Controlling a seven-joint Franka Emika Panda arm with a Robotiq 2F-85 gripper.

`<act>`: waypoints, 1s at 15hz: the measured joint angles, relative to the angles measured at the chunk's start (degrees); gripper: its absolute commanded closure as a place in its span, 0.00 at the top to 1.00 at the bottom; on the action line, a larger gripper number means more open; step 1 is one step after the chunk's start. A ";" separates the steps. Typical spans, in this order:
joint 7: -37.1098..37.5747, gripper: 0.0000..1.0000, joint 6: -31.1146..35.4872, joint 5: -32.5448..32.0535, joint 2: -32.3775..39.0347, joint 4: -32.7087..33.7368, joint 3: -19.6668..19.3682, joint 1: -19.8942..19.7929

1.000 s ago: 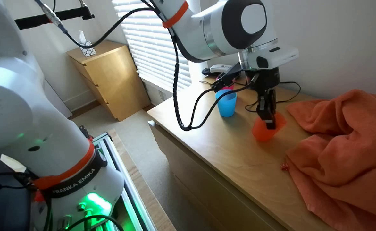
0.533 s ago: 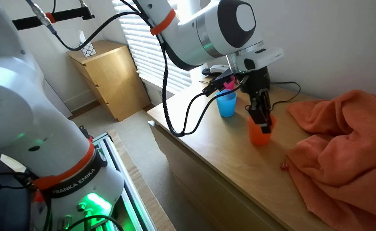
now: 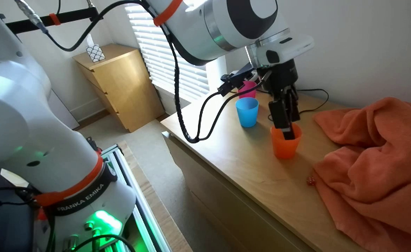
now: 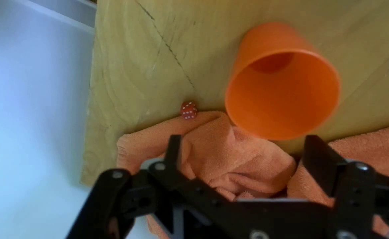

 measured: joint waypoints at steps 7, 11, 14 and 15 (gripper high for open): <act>-27.06 1.00 -8.85 20.05 -11.49 0.88 3.82 -1.84; -36.28 1.00 -18.84 25.30 -16.47 4.15 7.15 -1.94; -39.90 1.00 -24.08 25.93 -18.50 5.87 9.47 -2.07; -40.60 1.00 -25.07 26.11 -19.18 6.08 10.02 -2.10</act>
